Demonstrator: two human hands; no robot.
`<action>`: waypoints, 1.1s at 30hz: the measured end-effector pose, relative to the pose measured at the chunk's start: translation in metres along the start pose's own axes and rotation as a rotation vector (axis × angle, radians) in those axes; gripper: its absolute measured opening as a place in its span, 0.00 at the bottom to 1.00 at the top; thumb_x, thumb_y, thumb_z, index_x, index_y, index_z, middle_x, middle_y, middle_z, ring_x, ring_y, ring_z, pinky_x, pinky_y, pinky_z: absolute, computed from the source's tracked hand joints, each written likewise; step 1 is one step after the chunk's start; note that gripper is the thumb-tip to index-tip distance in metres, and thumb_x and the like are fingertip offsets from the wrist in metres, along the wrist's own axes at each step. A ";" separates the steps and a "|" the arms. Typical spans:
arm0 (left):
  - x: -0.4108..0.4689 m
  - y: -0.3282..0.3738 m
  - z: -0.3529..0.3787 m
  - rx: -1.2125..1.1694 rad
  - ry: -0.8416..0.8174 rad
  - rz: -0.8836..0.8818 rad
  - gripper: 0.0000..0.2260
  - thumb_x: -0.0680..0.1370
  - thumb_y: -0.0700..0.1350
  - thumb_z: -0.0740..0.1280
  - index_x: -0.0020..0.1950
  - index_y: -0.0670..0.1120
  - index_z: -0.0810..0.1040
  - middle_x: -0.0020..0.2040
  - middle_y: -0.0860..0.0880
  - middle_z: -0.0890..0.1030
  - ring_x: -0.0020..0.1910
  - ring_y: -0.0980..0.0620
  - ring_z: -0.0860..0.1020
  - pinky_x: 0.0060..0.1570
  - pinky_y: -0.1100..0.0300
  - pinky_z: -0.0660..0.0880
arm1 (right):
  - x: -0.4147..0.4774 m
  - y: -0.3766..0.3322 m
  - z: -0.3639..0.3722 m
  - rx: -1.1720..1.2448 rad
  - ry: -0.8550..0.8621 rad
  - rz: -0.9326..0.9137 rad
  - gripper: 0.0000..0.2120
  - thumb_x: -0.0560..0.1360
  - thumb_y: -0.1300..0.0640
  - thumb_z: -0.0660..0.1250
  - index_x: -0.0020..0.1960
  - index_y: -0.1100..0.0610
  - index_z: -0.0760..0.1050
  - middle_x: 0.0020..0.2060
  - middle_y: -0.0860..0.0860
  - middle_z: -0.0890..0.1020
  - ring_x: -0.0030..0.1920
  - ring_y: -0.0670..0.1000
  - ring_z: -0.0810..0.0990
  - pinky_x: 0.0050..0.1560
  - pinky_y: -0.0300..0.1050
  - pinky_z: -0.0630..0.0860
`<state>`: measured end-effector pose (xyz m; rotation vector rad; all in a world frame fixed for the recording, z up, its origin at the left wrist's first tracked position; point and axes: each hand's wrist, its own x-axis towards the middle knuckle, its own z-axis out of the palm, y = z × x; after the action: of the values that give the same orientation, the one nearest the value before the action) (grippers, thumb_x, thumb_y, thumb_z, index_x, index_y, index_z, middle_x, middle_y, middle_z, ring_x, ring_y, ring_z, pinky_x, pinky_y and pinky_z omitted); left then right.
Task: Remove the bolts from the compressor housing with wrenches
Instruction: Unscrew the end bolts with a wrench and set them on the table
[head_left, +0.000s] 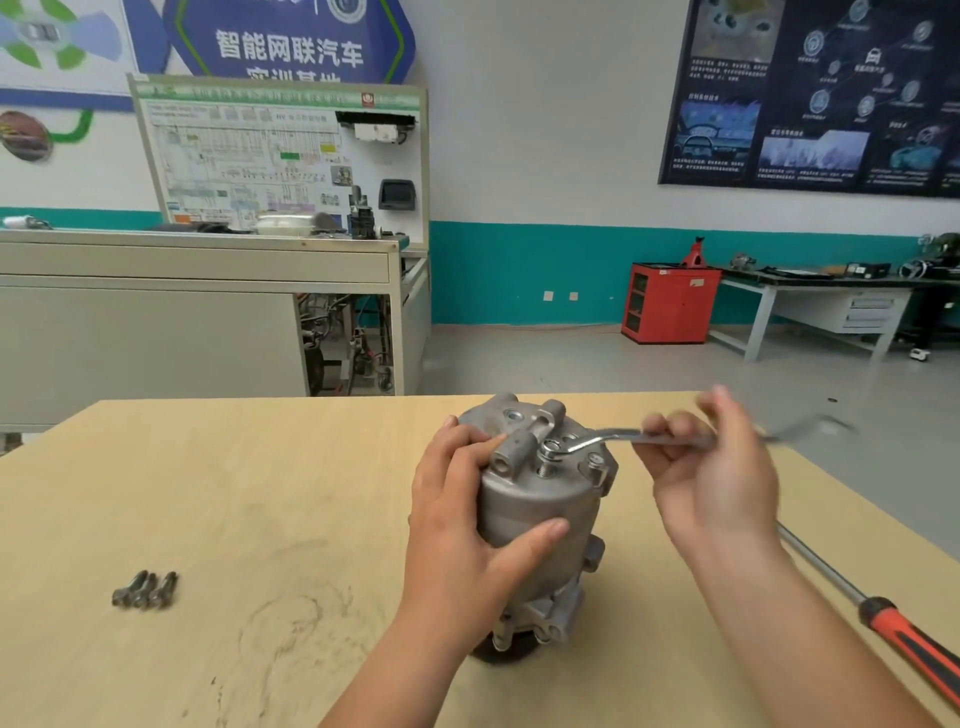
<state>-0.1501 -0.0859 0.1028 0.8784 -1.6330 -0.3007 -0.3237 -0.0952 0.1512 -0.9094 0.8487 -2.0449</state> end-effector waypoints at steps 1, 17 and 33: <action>0.000 0.000 -0.002 0.002 -0.006 0.004 0.22 0.63 0.63 0.68 0.55 0.63 0.69 0.64 0.64 0.65 0.70 0.57 0.63 0.67 0.69 0.59 | 0.015 0.000 0.011 0.140 -0.004 0.166 0.06 0.80 0.59 0.57 0.44 0.56 0.68 0.25 0.49 0.74 0.24 0.47 0.77 0.29 0.40 0.77; 0.001 -0.002 -0.002 0.032 -0.001 0.015 0.24 0.64 0.62 0.69 0.57 0.61 0.68 0.65 0.62 0.65 0.70 0.55 0.62 0.68 0.70 0.57 | 0.069 0.009 0.119 -0.803 -0.868 0.064 0.07 0.79 0.54 0.61 0.54 0.55 0.73 0.25 0.45 0.74 0.21 0.40 0.68 0.23 0.33 0.67; -0.061 0.040 0.020 0.016 -0.353 0.434 0.05 0.80 0.54 0.64 0.54 0.61 0.78 0.59 0.57 0.78 0.63 0.54 0.75 0.63 0.63 0.68 | 0.093 0.044 -0.102 -1.529 -0.500 0.256 0.17 0.78 0.49 0.60 0.51 0.63 0.77 0.35 0.53 0.76 0.35 0.52 0.74 0.35 0.42 0.64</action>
<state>-0.1826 -0.0223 0.0784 0.4764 -2.1054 -0.1421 -0.4351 -0.1663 0.0925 -1.7919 2.0644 -0.5663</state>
